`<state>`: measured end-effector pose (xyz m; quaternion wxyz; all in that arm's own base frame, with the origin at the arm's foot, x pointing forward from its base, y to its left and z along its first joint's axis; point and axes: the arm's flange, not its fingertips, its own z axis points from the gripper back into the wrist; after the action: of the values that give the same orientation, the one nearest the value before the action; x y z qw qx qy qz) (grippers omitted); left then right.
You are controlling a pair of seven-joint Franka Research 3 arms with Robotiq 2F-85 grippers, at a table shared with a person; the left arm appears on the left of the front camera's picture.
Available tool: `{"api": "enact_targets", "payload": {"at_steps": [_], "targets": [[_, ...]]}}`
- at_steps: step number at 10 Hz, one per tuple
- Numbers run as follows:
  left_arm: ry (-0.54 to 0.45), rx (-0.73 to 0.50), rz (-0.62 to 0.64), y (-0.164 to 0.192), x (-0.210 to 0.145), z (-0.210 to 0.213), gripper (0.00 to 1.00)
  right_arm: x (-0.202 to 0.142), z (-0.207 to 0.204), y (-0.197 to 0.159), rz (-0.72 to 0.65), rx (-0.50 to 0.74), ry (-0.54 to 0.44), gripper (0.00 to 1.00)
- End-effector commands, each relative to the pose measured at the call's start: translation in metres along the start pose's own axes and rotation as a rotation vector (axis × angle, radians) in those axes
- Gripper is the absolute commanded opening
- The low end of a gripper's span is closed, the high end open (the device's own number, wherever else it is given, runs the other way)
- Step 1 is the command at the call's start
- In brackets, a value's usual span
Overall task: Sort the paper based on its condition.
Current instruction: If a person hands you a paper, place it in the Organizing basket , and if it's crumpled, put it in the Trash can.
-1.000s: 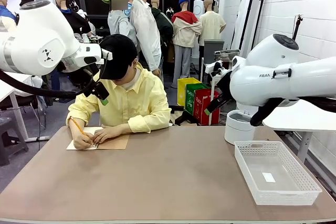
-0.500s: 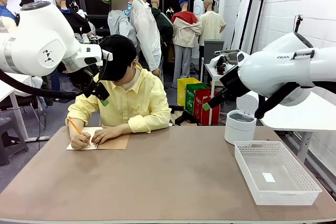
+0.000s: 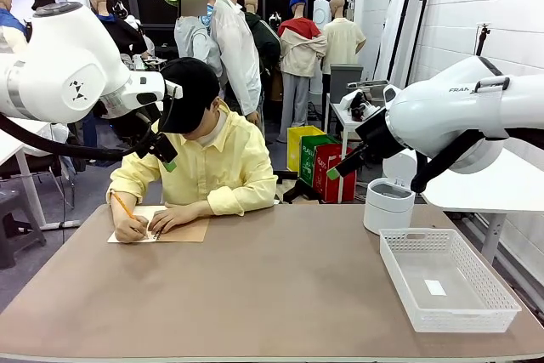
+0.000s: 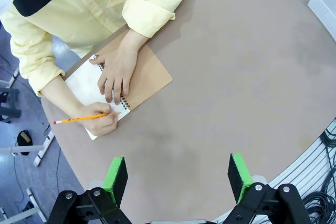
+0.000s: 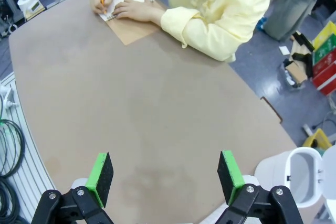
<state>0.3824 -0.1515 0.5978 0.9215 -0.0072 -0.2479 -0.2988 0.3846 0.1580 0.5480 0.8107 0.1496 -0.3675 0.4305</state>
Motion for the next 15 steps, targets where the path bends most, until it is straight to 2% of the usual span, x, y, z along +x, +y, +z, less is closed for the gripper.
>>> {"api": "enact_targets", "payload": {"at_steps": [1,15], "targets": [[-0.003,0.005,-0.002,0.0012,0.0004,0.002,1.0,0.0001,0.0006,-0.0002,-0.002,0.007,0.003,1.0],[-0.003,0.005,-0.002,0.0012,0.0004,0.002,1.0,0.0001,0.0006,-0.0002,-0.002,0.007,0.003,1.0]]}}
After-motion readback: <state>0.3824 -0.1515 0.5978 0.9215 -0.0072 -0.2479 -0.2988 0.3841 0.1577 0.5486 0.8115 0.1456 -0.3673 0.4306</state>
